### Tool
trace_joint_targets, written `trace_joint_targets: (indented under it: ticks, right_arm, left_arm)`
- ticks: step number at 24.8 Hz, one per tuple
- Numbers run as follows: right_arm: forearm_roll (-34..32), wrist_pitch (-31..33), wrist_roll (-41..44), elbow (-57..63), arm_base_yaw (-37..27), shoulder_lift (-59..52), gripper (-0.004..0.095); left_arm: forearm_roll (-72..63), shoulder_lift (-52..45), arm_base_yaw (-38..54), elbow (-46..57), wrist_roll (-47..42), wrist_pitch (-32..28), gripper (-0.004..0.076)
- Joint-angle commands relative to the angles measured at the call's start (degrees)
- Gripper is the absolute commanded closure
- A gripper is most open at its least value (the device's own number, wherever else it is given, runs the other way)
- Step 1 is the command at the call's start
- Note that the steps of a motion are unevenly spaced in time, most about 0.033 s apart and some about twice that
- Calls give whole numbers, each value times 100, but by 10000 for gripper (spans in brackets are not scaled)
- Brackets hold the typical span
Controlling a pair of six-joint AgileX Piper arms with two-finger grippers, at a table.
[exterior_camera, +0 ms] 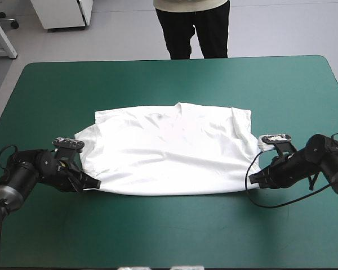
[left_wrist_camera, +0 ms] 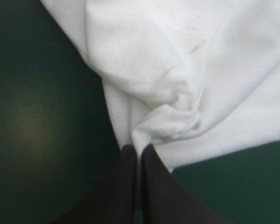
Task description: Fold the cloth
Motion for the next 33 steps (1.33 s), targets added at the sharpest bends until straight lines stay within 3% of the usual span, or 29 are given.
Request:
trace_joint_targets:
  ticks: [1,4,7,9,12,15,17,19,24,33]
  right_arm:
    - [138,-50,76,-113,-38,-169,876]
    - [138,-67,76,-113,-38,-169,755]
    - [160,-203,76,-113,-38,-183,663]
    - [158,-298,76,-124,-38,-263,642]
    - [93,-480,89,-209,-38,-509,633]
    - [4,-503,202,-691,-38,-895,634]
    - [76,-468,267,-1126,-38,-1050,634]
    - [175,-446,267,-1439,-38,-1082,634]
    - [512,-462,94,-1554,-38,-1082,642]
    - [580,-345,51,-1554,-38,-1082,642]
  left_arm:
    - [-280,-147,3,-119,170,-51,733]
    - [-279,-147,3,-119,186,-52,731]
    - [-249,-147,3,-119,303,-98,675]
    - [-260,-147,3,-129,324,-65,572]
    - [-260,-171,3,-152,246,-100,353]
    - [-266,-311,3,-400,-46,-363,198]
    - [211,-395,26,-832,-546,-837,199]
    - [813,-241,337,-1368,-1382,-944,200]
    - [-798,711,1410,-2331,-483,-491,230]
    - [-1372,1989,1475,-2392,-193,-1083,230]
